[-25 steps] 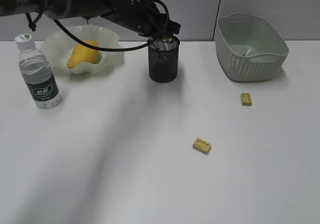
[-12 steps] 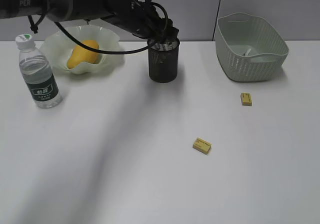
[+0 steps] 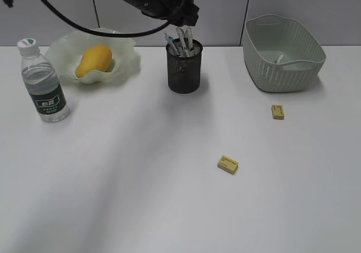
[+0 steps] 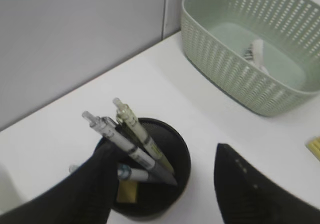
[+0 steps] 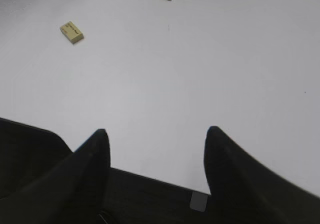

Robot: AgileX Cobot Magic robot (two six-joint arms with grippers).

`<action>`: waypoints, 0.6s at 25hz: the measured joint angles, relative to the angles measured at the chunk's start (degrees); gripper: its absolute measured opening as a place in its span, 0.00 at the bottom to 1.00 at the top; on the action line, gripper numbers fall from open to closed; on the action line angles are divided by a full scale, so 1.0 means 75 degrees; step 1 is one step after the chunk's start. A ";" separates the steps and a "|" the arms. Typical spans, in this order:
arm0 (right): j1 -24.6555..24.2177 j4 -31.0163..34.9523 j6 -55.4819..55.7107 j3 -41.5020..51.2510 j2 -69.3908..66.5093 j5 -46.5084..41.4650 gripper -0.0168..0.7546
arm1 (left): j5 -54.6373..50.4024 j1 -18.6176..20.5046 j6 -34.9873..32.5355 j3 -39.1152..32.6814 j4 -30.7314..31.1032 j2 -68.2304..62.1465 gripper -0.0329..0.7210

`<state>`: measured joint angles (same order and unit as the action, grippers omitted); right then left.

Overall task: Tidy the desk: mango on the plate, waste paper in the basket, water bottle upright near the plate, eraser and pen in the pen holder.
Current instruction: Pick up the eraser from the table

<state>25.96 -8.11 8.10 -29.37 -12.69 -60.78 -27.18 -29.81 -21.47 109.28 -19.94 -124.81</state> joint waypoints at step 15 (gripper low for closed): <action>0.0000 0.0000 0.0000 0.0000 0.0000 0.0000 0.64 | -0.5634 0.0000 0.0717 -0.0001 0.1534 0.1535 0.52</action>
<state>25.96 -8.11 8.10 -29.37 -12.69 -60.78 -69.44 -29.81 -16.09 109.28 -8.43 -113.30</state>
